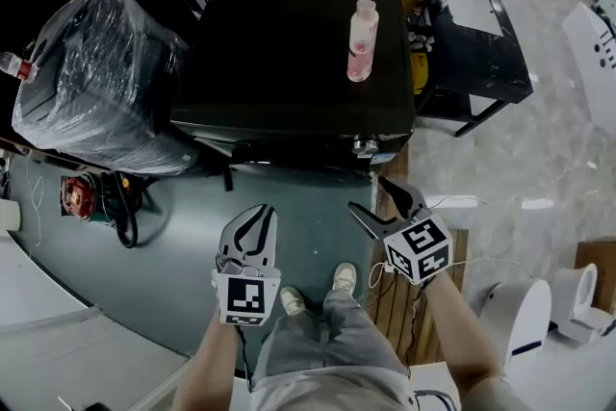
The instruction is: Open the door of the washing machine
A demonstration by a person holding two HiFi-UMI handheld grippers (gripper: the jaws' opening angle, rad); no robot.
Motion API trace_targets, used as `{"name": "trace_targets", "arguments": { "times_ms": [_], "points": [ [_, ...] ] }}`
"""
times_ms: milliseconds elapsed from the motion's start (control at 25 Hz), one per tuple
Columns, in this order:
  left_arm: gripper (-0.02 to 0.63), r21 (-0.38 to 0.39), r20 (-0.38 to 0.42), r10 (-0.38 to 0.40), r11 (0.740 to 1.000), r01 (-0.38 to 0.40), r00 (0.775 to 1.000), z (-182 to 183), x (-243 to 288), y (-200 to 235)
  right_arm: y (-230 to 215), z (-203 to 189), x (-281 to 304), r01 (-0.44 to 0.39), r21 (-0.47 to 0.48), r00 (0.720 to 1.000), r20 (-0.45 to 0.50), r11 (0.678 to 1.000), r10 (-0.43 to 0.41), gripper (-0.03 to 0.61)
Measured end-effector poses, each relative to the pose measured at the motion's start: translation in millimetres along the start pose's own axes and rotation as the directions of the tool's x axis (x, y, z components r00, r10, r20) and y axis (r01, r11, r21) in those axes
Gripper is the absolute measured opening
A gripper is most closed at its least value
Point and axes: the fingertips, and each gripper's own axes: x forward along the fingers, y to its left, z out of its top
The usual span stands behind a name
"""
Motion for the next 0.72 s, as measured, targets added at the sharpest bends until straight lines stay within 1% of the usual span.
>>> {"name": "trace_targets", "arguments": {
  "times_ms": [80, 280, 440, 600, 720],
  "points": [
    [0.046, -0.017, -0.013, 0.007, 1.0, -0.007, 1.0, -15.8, 4.2, -0.3, -2.5, -11.6, 16.1, -0.001, -0.012, 1.0, -0.019, 1.0, 0.0, 0.336],
    [0.048, -0.021, -0.029, 0.001, 1.0, -0.001, 1.0, -53.1, 21.5, -0.2, -10.2, -41.5, 56.6, -0.012, -0.032, 0.997, -0.074, 0.999, 0.009, 0.336],
    [0.048, -0.062, -0.038, 0.015, 0.998, -0.018, 0.999, -81.0, 38.5, -0.1, -24.2, -74.0, 82.5, -0.004, -0.046, 0.993, -0.118, 0.999, -0.001, 0.324],
    [0.048, -0.081, -0.051, 0.005, 0.997, -0.009, 0.999, -109.1, 50.5, -2.1, -37.9, -98.9, 107.5, 0.017, -0.02, 0.99, -0.137, 1.0, -0.02, 0.307],
    [0.048, -0.093, -0.041, -0.017, 0.996, 0.013, 0.999, -122.8, 57.1, -8.2, -46.7, -119.4, 125.5, 0.01, 0.017, 0.987, -0.16, 1.0, -0.007, 0.304]
  ]
}}
